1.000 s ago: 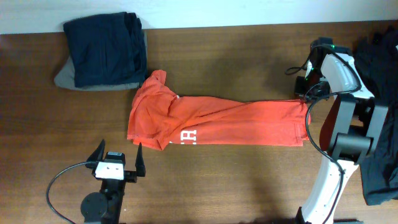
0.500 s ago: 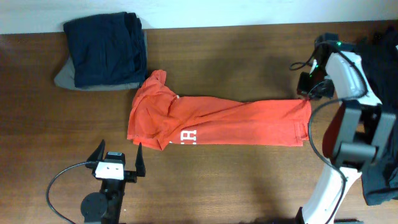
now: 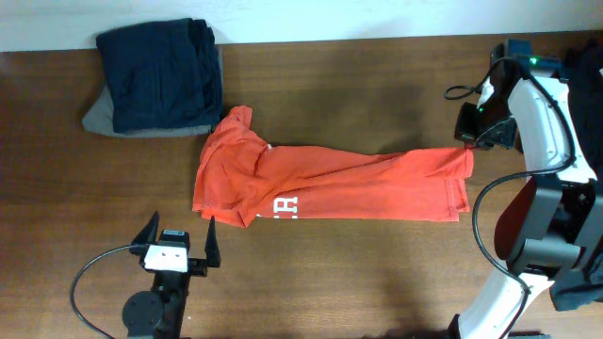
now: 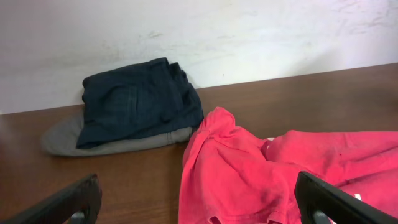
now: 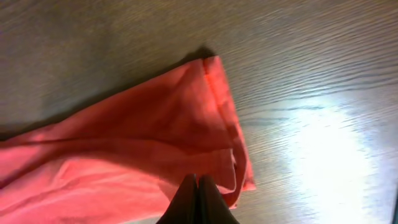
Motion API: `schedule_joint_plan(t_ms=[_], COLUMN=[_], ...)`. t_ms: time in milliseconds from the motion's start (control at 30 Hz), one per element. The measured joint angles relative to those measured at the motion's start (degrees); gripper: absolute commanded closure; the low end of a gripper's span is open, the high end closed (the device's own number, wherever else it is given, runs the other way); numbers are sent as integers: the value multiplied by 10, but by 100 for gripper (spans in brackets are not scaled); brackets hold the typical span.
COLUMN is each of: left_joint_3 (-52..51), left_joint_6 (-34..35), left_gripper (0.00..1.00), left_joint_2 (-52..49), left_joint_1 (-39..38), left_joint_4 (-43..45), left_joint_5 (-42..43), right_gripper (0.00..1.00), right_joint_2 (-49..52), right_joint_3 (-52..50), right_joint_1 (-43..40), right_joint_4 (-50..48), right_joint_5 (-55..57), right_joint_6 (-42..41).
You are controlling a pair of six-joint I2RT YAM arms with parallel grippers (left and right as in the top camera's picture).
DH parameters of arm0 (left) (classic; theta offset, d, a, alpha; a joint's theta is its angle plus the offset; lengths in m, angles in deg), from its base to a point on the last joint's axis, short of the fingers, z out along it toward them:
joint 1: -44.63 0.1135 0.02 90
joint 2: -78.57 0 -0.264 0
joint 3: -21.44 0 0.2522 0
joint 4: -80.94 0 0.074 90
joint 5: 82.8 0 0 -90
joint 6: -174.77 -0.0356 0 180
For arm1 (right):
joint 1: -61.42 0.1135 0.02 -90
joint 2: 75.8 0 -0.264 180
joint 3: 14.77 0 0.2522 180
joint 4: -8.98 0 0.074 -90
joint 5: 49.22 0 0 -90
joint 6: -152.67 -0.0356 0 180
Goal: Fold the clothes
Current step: 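Grasp the right end of the red T-shirt with the right gripper, then reach the left gripper to the left end of the red T-shirt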
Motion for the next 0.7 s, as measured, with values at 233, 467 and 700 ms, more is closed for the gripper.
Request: schedule_joint_plan(t_ms=[233, 467, 700], left_joint_3=[0, 0, 0], left_joint_6=[0, 0, 0], left_gripper=[1, 1, 1], left_joint_2=[0, 0, 0], left_joint_1=[0, 0, 0], left_joint_4=[0, 0, 1], left_joint_5=[0, 0, 13], right_gripper=[96, 96, 96], right_joint_2=[-14, -74, -86], right_joint_3=[0, 0, 0], right_joint_1=[0, 0, 0], right_joint_4=[10, 37, 59], right_joint_5=[-25, -34, -36], right_joint_6=[-13, -14, -13])
